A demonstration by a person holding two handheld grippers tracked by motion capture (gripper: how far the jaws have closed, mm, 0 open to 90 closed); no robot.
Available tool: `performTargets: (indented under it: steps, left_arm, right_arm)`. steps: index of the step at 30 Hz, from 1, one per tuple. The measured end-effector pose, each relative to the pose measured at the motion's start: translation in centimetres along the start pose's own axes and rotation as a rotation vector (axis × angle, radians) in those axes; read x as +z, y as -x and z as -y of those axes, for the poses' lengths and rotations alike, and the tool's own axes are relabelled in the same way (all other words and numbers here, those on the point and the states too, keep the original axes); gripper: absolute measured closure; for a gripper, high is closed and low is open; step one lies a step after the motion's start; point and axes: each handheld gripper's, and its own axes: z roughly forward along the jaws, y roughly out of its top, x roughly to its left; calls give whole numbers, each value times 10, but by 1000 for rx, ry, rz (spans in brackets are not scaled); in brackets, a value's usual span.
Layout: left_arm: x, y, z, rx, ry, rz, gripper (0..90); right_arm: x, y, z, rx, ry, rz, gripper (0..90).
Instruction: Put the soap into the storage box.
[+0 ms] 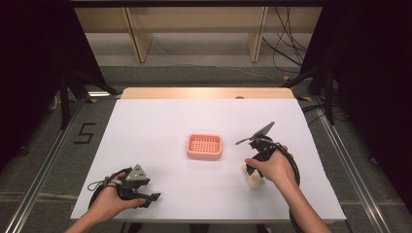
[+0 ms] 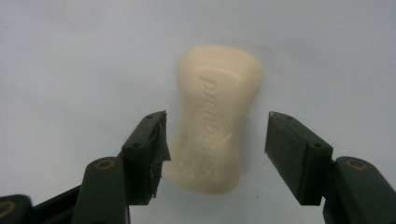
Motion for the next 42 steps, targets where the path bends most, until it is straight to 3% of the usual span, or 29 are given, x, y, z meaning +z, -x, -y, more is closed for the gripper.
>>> performTargets:
  steps: [1, 2, 3, 5, 7, 8, 9, 10, 11, 17, 18, 26, 27, 29, 34, 36, 37, 40, 42]
  left_arm:
    - [0, 0, 0, -4, 2, -1, 322]
    - [0, 0, 0, -4, 1, -1, 321]
    - [0, 0, 0, -4, 1, 0, 321]
    - [1, 0, 1, -16, -3, 3, 321]
    - [1, 0, 0, -21, -6, 5, 321]
    - [1, 0, 0, -19, -10, 6, 321]
    - [0, 0, 0, -14, -12, 9, 320]
    - [0, 0, 0, -2, -6, 3, 320]
    - [1, 0, 0, -3, -3, -3, 320]
    - [1, 0, 0, -2, -9, -2, 319]
    - [1, 0, 1, -22, -5, 4, 319]
    - [-1, -2, 0, -5, -16, -1, 318]
    - [0, -2, 0, -7, -13, -1, 317]
    - [0, -1, 1, -18, -3, 8, 317]
    - [0, -1, 1, -4, -3, 1, 317]
    - [1, -1, 1, -17, -3, 6, 317]
    - [0, -1, 1, -16, -11, 9, 317]
    - [0, -1, 0, -15, -14, 10, 317]
    - [0, -1, 0, -14, -16, 5, 317]
  right_arm:
    - [3, 3, -2, -59, 14, -1, 396]
    - [5, 3, -2, -60, 14, 3, 397]
    - [4, -1, -3, 11, -20, 3, 397]
    - [8, -1, -4, 9, -20, 7, 397]
    - [12, 7, -6, -97, 7, 3, 398]
    - [11, -1, -5, 21, -36, 3, 398]
    - [13, 0, -6, 8, -43, 1, 398]
    - [14, -1, -6, 26, -44, -5, 398]
    - [15, 0, -7, 10, -44, -4, 398]
    - [20, -2, -8, 29, -49, 8, 398]
    - [21, -2, -9, 19, -61, 6, 398]
    - [26, -2, -11, 35, -79, 5, 404]
    - [27, -1, -11, 18, -79, 10, 405]
    - [29, -2, -11, 42, -83, 10, 407]
    - [32, -1, -12, 32, -92, 19, 425]
    - [34, -3, -13, 54, -98, 20, 436]
    - [34, -2, -13, 37, -104, 16, 444]
    - [36, -4, -13, 43, -94, 21, 457]
    - [37, -1, -14, 3, -94, 23, 468]
